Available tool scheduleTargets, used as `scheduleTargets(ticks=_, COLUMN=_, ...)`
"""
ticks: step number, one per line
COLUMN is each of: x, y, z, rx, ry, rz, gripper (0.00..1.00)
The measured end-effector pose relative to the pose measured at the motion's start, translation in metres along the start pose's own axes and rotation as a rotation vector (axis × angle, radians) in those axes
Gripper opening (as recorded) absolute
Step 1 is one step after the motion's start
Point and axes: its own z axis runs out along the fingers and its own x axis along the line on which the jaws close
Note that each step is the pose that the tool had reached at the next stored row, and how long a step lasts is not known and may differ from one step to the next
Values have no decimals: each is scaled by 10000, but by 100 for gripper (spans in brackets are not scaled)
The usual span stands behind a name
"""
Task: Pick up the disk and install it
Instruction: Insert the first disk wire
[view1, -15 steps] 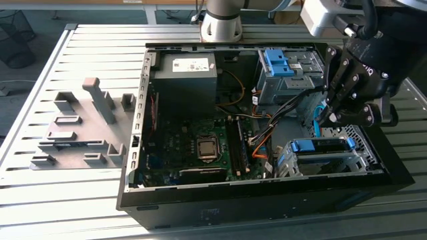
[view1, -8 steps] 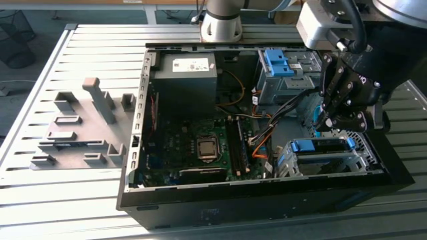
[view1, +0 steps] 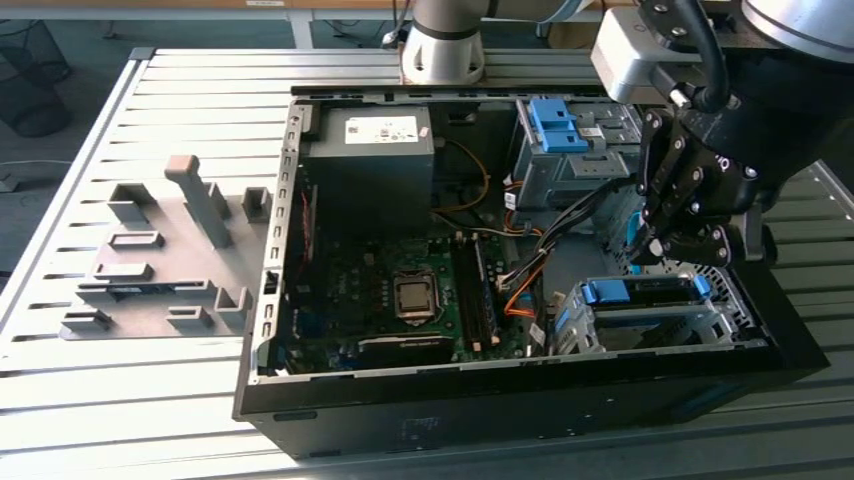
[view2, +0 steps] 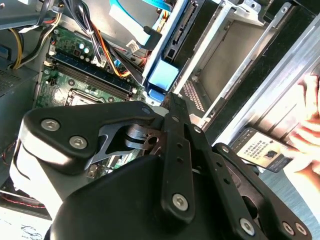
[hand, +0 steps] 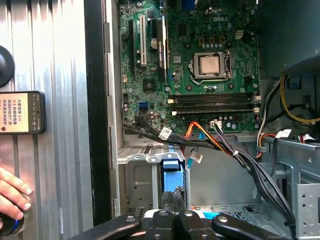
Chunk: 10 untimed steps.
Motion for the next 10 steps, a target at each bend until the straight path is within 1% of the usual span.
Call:
scheduleTargets(ticks=2, x=-1, y=0, z=45, rx=0, ry=-1, rz=0, gripper=11)
scheduleTargets(ticks=10, x=-1, y=0, z=48, rx=0, ry=-1, rz=0, gripper=11)
